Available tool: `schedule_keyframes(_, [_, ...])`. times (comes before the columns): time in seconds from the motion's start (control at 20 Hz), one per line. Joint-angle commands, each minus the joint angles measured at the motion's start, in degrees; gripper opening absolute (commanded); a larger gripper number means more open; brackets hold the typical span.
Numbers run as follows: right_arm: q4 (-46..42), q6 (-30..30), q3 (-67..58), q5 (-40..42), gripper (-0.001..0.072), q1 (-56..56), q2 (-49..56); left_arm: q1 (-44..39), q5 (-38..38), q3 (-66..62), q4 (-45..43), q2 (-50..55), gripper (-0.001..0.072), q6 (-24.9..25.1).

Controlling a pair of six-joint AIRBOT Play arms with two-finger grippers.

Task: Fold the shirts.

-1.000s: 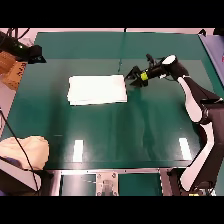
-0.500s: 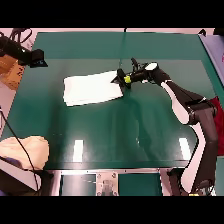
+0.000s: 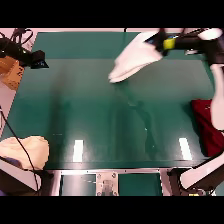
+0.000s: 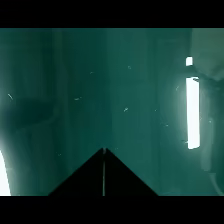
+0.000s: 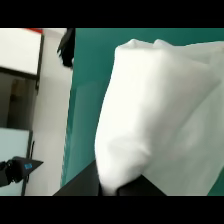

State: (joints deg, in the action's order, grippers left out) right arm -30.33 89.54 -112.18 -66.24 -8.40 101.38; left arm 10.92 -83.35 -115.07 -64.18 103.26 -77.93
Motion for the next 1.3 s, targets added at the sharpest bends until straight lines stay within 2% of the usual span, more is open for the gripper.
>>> schedule_keyframes(0.0, [-2.78, 2.05, -0.31, -2.86, 0.0016, -11.63, -6.25, 0.0, -0.09, 0.02, 0.22, -0.04, 0.0022, 0.0])
schedule_keyframes(0.35, [-3.93, 3.08, -0.31, -10.43, 0.0016, -35.74, -8.9, 0.0, -0.17, 0.02, 0.31, -0.04, 0.0022, -0.02])
schedule_keyframes(0.65, [-5.51, 3.08, -0.31, -17.29, 0.0016, -44.76, -9.05, -0.04, -0.22, 0.02, 0.33, -0.04, 0.0022, -0.85])
schedule_keyframes(0.8, [-14.64, 6.78, -0.33, -22.34, 0.0016, -46.45, -10.54, -0.04, -0.5, 0.02, 0.37, -0.04, 0.0022, -1.53])
schedule_keyframes(1.1, [-40.0, 19.85, -0.31, -31.17, 0.0016, -47.04, -15.72, -0.04, -4.92, 0.02, 0.35, -0.04, 0.0022, -1.49])
schedule_keyframes(1.25, [-47.04, 21.29, -0.28, -36.44, 0.0016, -47.04, -16.37, -0.04, -5.09, 0.02, 0.37, -0.04, 0.0022, -1.51])
